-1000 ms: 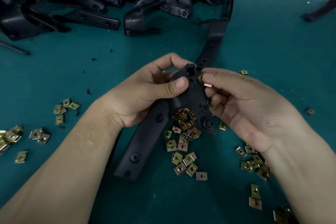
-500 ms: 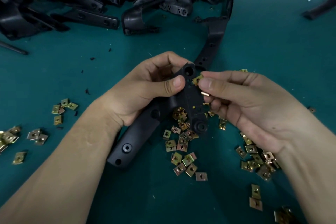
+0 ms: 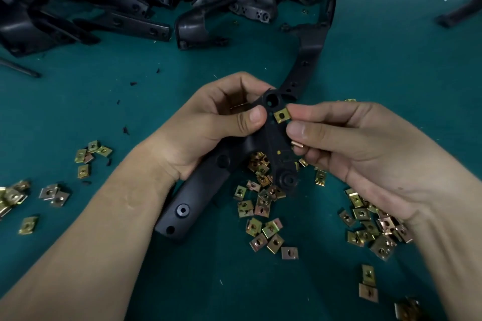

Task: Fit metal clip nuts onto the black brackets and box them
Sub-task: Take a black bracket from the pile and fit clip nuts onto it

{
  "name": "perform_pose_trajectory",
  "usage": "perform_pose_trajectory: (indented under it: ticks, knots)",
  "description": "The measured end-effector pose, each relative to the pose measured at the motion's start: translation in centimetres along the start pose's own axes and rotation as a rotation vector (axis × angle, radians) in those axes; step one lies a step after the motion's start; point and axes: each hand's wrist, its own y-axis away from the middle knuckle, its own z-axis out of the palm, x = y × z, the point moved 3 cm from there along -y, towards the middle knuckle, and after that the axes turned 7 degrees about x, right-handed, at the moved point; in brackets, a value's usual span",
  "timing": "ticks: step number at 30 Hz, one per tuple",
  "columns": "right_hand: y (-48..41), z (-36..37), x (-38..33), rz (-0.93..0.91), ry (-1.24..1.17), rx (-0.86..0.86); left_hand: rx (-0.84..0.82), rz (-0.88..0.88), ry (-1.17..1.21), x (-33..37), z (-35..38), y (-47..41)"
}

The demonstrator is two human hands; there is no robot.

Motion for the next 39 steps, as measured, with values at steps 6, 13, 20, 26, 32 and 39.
perform_pose_trajectory:
  ticks: [6, 13, 20, 26, 32, 39]
  knots:
    - [-0.3, -0.4, 0.0, 0.018, 0.047, 0.046, -0.022, -0.041, -0.064, -0.3, 0.3, 0.0]
    - [0.0, -0.6, 0.3, 0.146, 0.116, -0.015, -0.116, -0.062, -0.086, -0.5, 0.7, 0.1]
    - [-0.3, -0.3, 0.8, 0.203, 0.007, 0.059, -0.130, -0.049, -0.041, -0.3, 0.8, 0.2]
    - [0.1, 0.1, 0.8, 0.175, 0.016, 0.016, -0.104, -0.009, -0.144, 0.1, 0.4, 0.3]
    - [0.5, -0.3, 0.1, 0.125, 0.076, -0.135, -0.032, 0.011, -0.056, 0.3, 0.1, 0.1]
    - [-0.2, -1.1, -0.1, 0.052, -0.077, -0.014, -0.012, -0.069, 0.222, 0.4, -0.1, 0.5]
